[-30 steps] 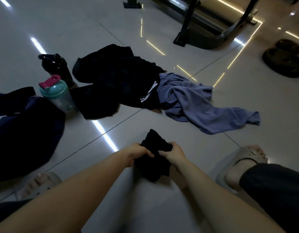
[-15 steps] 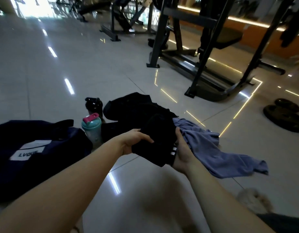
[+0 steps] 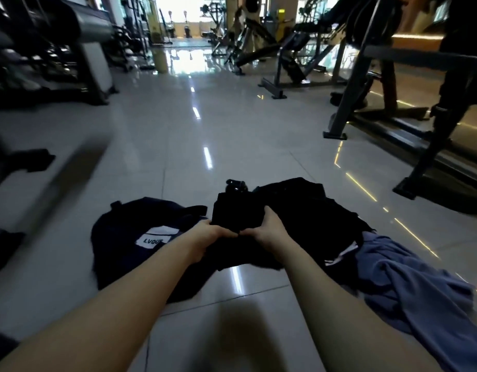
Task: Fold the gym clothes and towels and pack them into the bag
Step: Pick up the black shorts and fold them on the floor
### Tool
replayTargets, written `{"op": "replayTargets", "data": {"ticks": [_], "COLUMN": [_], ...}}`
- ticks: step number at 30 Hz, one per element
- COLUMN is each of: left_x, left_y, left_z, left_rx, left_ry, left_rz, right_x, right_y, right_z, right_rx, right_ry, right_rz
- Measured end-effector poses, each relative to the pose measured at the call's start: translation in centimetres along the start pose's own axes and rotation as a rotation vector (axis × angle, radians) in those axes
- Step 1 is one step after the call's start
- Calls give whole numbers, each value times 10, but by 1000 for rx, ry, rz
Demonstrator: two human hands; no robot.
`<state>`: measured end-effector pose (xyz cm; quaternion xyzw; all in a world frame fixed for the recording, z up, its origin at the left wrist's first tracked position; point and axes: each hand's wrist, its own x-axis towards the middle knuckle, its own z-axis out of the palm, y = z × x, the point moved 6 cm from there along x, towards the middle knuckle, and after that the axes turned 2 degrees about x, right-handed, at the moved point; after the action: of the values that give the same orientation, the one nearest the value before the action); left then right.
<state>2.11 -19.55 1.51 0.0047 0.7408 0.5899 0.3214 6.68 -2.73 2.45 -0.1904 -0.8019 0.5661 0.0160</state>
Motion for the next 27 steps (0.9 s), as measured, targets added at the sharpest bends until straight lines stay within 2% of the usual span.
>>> {"op": "replayTargets", "data": {"ticks": [4, 7, 12, 14, 15, 16, 18, 19, 21, 24, 27], "left_x": [11, 22, 46, 55, 60, 65, 74, 79, 87, 84, 70], "left_y": [-28, -43, -56, -62, -65, -68, -71, -75, -89, -103, -115], "left_z": [-19, -33, -72, -94, -108, -122, -137, -137, -130, -114, -107], "left_rx": [-14, -12, -50, -103, -54, 93, 598, 838, 1168, 1400, 1368], "left_ry": [113, 101, 137, 237, 327, 421, 496, 455, 330, 328, 291], "left_rz": [44, 66, 89, 106, 135, 167, 215, 224, 180, 236, 336], "right_x": [15, 25, 52, 73, 82, 90, 91, 90, 89, 87, 88], "right_y": [1, 7, 12, 20, 21, 22, 10, 4, -6, -15, -19], "right_z": [40, 59, 81, 91, 96, 99, 104, 107, 110, 107, 108], "right_rx": [-286, -372, -262, -222, -223, -228, -227, -243, -295, -359, -348], "right_ry": [13, 20, 23, 20, 18, 20, 30, 26, 2, -13, -45], "right_rz": [-85, -91, -56, -73, -94, -111, -118, -122, -150, -184, -184]}}
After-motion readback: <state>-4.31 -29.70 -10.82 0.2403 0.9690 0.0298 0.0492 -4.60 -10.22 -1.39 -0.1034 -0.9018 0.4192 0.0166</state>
